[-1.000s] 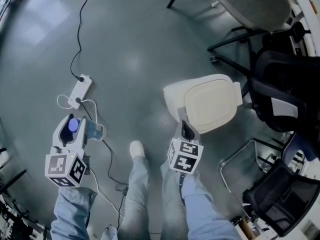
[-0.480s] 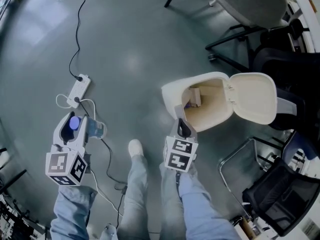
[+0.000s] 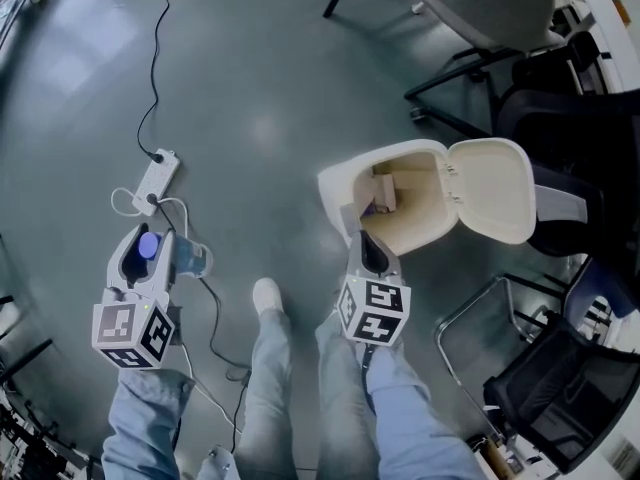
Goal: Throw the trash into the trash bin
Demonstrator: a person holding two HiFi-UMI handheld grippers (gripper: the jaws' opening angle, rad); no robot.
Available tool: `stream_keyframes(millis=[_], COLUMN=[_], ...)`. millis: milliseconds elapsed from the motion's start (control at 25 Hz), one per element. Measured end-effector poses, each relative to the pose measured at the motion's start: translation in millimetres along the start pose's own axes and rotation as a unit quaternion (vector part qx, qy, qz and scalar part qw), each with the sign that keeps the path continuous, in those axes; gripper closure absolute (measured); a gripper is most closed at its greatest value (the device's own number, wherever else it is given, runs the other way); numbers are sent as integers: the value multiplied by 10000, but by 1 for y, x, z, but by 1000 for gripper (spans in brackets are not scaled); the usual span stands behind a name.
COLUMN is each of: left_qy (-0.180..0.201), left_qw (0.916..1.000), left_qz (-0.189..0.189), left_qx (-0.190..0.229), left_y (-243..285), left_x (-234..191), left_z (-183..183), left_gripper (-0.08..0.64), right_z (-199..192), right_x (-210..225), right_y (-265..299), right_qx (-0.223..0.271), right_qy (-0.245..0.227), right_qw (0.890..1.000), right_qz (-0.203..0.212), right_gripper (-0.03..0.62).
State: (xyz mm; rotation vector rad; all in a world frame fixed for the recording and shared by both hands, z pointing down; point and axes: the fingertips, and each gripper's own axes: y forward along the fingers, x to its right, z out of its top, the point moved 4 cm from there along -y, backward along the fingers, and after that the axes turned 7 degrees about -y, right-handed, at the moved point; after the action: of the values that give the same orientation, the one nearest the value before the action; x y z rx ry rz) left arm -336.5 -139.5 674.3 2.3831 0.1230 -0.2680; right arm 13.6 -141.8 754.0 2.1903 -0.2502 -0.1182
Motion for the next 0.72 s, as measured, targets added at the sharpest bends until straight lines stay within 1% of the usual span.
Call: stream_keyframes(millis=[120, 240, 560, 720], left_qy=[-19, 29, 307, 376], left_qw=[10000, 9999, 9979, 9969], left_qz=[-37, -123, -444, -561], left_qx=[52, 113, 365, 396], left_y=[0, 0, -13, -18], left_x=[13, 32, 98, 130], left_z=[3, 10, 44, 49], left_gripper=[357, 357, 357, 357], right_z=[8, 14, 30, 35], right_x=[12, 29, 88, 115], right_y=[-10, -24, -84, -113], right_qx=[144, 260, 456, 594], right_qy=[68, 262, 540, 597], right_qw=[9999, 9993, 9972, 9956], right_qz=[-29, -39, -257, -413], right_gripper=[589, 589, 589, 589])
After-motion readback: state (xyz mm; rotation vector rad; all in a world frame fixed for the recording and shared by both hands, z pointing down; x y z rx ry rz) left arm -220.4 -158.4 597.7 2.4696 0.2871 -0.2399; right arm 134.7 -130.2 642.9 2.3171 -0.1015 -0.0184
